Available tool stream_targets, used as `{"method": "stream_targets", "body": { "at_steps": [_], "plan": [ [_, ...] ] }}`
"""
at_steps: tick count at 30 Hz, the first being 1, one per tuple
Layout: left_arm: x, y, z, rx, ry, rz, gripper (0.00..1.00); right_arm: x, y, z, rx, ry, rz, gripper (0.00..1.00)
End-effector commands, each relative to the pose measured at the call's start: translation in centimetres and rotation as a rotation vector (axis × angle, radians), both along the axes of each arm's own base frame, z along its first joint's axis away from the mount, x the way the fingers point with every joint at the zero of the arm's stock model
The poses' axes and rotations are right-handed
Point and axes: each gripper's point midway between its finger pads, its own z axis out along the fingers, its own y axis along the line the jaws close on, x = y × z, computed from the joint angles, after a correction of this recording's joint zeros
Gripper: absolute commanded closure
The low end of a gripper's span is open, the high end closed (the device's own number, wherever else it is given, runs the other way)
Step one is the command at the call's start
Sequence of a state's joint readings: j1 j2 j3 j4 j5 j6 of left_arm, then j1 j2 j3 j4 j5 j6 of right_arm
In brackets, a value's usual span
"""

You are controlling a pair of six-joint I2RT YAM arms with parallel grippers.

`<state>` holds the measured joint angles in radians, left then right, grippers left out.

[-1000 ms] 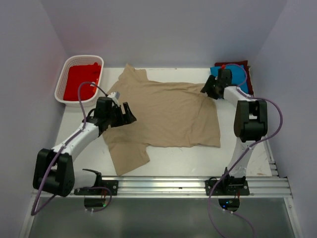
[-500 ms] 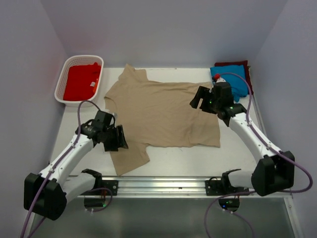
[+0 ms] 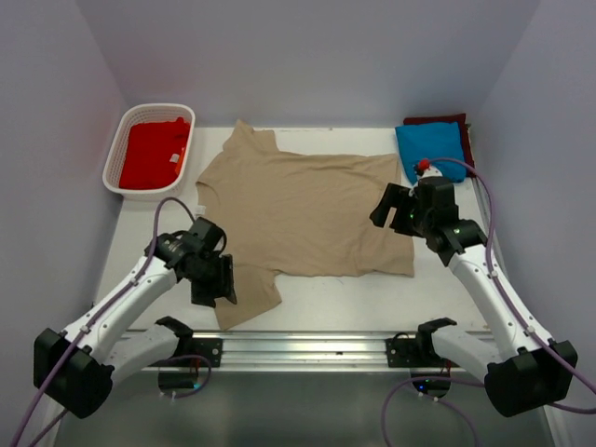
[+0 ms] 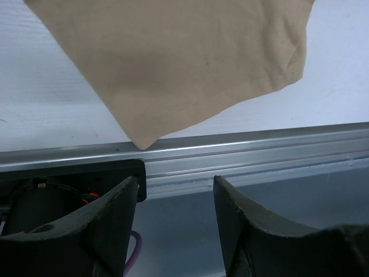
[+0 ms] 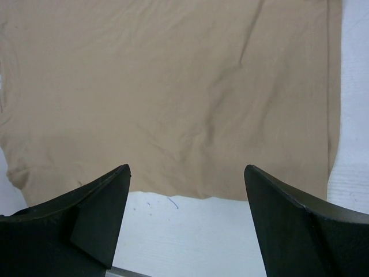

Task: Fold and stack the t-shirts
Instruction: Flatten out the tshirt, then grap the side of the flattened tshirt closest away from the robot with both arms

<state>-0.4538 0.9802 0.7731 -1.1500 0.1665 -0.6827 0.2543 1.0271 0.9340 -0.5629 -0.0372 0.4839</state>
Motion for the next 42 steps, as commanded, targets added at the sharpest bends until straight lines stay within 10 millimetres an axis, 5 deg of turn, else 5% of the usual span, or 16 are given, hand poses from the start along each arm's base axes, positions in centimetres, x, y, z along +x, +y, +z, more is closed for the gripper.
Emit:
{"method": "stream_targets", "body": {
  "at_steps": [1, 7, 13, 18, 28, 42],
  "plan": [
    [-0.6, -0.1, -0.4, 0.099, 0.035, -0.047, 0.41, -1.4, 0.3, -1.6, 0.0, 0.049, 0.046, 0.16],
    [-0.8, -0.8, -4.0, 0.247, 0.053, -0.149, 0.38, -2.0, 0.2, -2.2, -0.007, 0.052, 0.055, 0.14],
    [-1.6, 1.6, -7.0, 0.389, 0.082, -0.151, 0.39, -2.5, -0.2, -2.9, -0.027, 0.073, 0.056, 0.14],
    [-1.2, 1.6, -7.1, 0.416, 0.079, -0.137, 0.39, -2.6, 0.0, -3.4, -0.019, 0.085, 0.059, 0.14],
    [-0.5, -1.4, -7.8, 0.303, 0.092, -0.18, 0.44, -3.1, -0.7, -3.6, -0.047, 0.085, 0.04, 0.15],
    [-2.6, -0.4, -7.1, 0.343, 0.195, -0.215, 0.46, -3.5, -1.3, -4.0, -0.067, 0.091, 0.019, 0.15]
  ]
}}
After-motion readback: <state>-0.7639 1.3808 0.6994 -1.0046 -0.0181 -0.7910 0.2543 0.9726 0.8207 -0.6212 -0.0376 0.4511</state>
